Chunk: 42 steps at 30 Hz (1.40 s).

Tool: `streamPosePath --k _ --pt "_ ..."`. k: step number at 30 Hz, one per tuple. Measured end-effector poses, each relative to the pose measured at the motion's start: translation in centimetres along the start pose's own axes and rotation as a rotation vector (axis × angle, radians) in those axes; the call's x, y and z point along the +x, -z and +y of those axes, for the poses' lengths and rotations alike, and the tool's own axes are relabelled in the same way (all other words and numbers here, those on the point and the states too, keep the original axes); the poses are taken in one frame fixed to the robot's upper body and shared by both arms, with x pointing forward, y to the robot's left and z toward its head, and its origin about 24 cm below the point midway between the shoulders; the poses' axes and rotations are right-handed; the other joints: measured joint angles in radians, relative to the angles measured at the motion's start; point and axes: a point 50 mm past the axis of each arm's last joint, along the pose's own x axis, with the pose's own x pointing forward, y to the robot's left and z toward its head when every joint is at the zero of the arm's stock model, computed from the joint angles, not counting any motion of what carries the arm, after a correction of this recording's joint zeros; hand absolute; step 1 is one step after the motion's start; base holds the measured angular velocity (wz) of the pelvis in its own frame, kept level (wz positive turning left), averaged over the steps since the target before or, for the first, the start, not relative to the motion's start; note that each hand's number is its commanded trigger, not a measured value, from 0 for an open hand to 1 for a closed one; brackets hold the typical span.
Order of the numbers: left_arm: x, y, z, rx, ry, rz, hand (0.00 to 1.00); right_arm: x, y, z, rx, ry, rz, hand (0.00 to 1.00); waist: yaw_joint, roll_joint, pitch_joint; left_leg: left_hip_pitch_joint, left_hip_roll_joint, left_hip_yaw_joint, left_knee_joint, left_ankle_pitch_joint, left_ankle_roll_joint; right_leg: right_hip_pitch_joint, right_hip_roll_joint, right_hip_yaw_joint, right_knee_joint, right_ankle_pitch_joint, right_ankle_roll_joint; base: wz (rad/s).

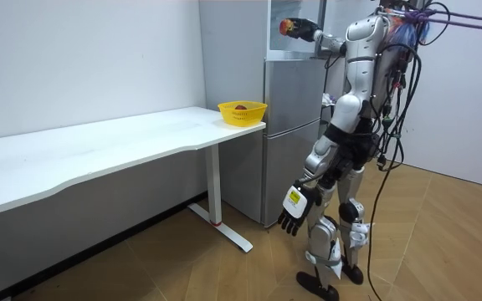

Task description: Retrieve from the upper fridge

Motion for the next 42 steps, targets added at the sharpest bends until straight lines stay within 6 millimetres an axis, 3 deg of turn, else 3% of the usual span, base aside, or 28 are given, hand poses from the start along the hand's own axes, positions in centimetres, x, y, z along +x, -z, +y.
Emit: streamPosePath --k 19,26,27,36,42 --pt "0.0 -0.1 -0.3 0.000 -0.040 -0.027 0.00 -5.2 -5.8 4.2 -0.197 -0.076 -0.400 1.00 -0.008 0.011 -0.0023 0.015 0.002 0.006 -0.008 0.000 0.000 0.002 0.001 0.015 -0.001 0.000 0.000 -0.01" --pt "0.1 -0.5 -0.6 -0.020 -0.023 -0.044 0.00 -7.0 -8.4 5.8 -0.144 -0.097 -0.571 1.00 -0.001 0.021 0.0015 0.038 0.003 0.030 -0.025 0.000 0.000 0.007 0.002 0.046 0.000 0.000 0.000 -0.13" --pt "0.1 -0.7 -0.6 -0.019 -0.024 -0.053 0.00 -7.4 -8.6 6.1 -0.138 -0.100 -0.593 1.00 0.002 0.017 -0.0010 0.038 0.003 0.031 -0.027 0.000 0.000 0.007 0.002 0.045 0.000 0.000 0.000 -0.06" --pt "0.3 -1.2 -1.3 0.027 0.007 -0.060 0.00 -9.7 -8.5 10.0 -0.195 -0.262 -0.668 1.00 0.014 0.022 0.0023 0.039 0.003 0.033 -0.029 0.000 0.000 0.007 0.003 0.046 -0.001 0.000 0.000 -0.01" --pt "0.4 -1.5 -1.4 0.030 0.054 -0.063 0.00 -11.0 -7.8 12.2 -0.337 -0.388 -0.698 1.00 0.062 0.026 0.0054 0.032 0.004 0.030 -0.031 0.000 -0.001 -0.003 0.004 0.045 -0.001 0.000 0.000 -0.01"
